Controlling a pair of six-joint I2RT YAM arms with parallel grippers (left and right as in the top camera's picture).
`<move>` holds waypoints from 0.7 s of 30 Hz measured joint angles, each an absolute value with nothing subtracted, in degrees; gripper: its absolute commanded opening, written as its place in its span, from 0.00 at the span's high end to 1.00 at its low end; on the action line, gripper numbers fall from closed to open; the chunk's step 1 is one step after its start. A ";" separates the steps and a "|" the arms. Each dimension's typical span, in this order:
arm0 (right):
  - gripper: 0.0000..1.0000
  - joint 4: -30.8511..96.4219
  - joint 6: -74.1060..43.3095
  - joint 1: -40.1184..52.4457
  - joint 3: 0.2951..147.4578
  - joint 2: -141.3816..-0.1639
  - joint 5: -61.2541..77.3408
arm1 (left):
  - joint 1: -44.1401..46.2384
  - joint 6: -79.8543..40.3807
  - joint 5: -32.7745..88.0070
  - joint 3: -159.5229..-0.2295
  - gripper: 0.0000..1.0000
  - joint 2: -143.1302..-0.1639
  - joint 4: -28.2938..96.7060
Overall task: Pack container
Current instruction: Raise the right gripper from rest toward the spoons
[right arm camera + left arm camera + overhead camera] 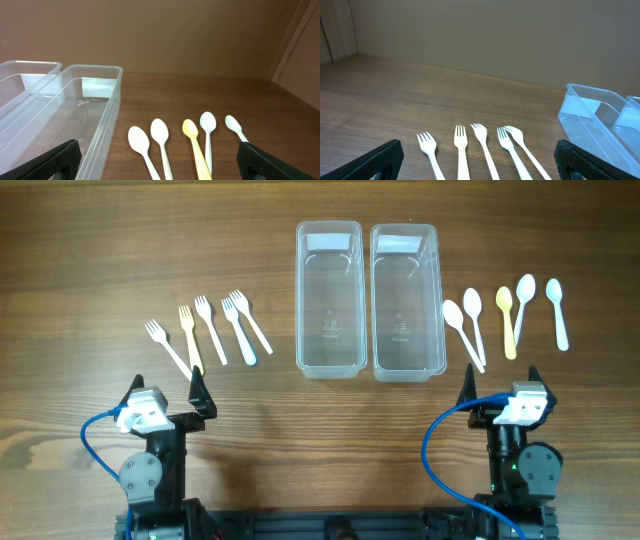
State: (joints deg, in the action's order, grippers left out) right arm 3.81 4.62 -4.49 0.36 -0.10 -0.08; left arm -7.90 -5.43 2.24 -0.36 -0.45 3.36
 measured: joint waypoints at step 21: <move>0.00 -0.08 -2.37 -1.37 0.36 -0.80 -0.08 | 2.96 -3.03 2.46 -0.38 0.00 -1.34 3.62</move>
State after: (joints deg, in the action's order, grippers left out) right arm -0.08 -2.37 -1.37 0.36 -0.80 -0.08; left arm 2.96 -3.03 2.46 -0.38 -1.34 3.62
